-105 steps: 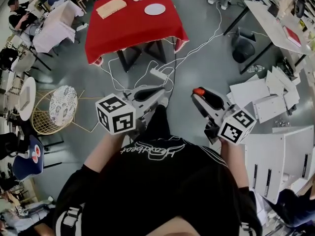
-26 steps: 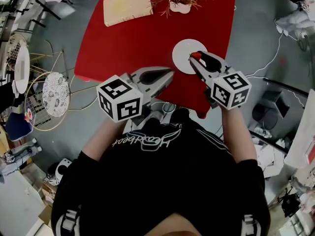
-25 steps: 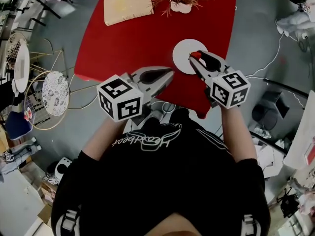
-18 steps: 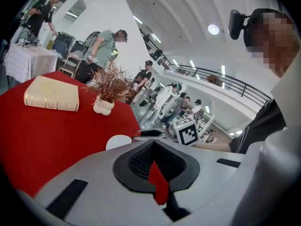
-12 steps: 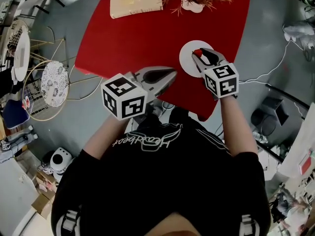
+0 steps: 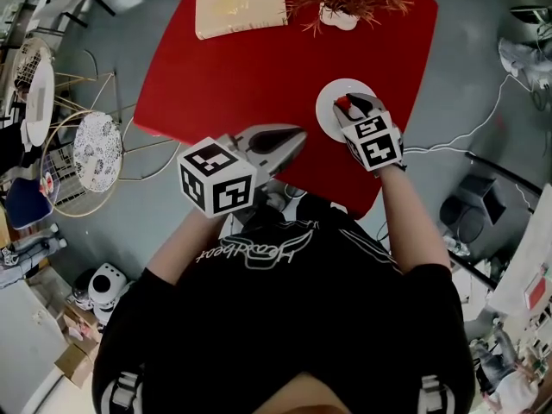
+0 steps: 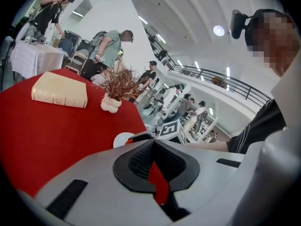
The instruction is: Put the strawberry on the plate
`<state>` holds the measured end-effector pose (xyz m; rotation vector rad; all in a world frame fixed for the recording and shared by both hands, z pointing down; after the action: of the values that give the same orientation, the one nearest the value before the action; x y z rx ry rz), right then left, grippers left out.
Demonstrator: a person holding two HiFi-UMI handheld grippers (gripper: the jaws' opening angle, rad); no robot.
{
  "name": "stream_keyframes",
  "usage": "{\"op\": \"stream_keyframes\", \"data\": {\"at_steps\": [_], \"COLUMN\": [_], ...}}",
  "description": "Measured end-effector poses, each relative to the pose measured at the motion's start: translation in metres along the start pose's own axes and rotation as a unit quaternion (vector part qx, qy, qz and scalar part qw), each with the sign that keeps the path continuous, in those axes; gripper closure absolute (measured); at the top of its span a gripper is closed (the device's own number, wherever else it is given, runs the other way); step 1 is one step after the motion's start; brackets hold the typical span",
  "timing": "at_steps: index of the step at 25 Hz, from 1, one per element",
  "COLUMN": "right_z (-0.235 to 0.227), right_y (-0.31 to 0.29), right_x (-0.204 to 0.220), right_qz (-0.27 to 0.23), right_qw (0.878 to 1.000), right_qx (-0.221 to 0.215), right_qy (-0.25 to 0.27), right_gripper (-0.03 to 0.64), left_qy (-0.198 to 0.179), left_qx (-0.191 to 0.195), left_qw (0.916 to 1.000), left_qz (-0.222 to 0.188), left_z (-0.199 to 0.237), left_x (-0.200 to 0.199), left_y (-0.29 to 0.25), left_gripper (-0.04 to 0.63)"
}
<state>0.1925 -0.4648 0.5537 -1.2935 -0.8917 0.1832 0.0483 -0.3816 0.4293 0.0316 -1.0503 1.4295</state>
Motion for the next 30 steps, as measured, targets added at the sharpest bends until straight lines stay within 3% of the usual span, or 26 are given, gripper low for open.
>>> {"op": "stream_keyframes", "data": {"at_steps": [17,21,30], "right_z": [0.005,0.007,0.009], "right_y": [-0.002,-0.001,0.021], "right_x": [0.001,0.002,0.005], "right_qz": [0.012,0.012,-0.014], "right_qw": [0.999,0.999,0.998], "right_qx": [0.022,0.025,0.04], "right_qy": [0.024,0.024,-0.039], "right_gripper": [0.486,0.439,0.42], "left_qy": [0.001,0.0,-0.017], "left_qx": [-0.001,-0.001,0.012], "left_qw": [1.0,1.0,0.9998], "left_qz": [-0.007,-0.008,-0.004], "left_z": [-0.003,-0.004,-0.012], "left_x": [0.004,0.005,0.008], "left_y": [0.01,0.015,0.027], "left_gripper": [0.589,0.589,0.589]}}
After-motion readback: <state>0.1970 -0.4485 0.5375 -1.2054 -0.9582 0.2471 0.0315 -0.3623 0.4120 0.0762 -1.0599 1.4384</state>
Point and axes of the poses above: the fingertips, and each gripper's own axes: y backward along the fingers, z to its left, x out of its underside, the point moved 6 cm from there along y, backward along the fingers, and after that the axes turned 15 degrees about z, right-handed, at the moved point
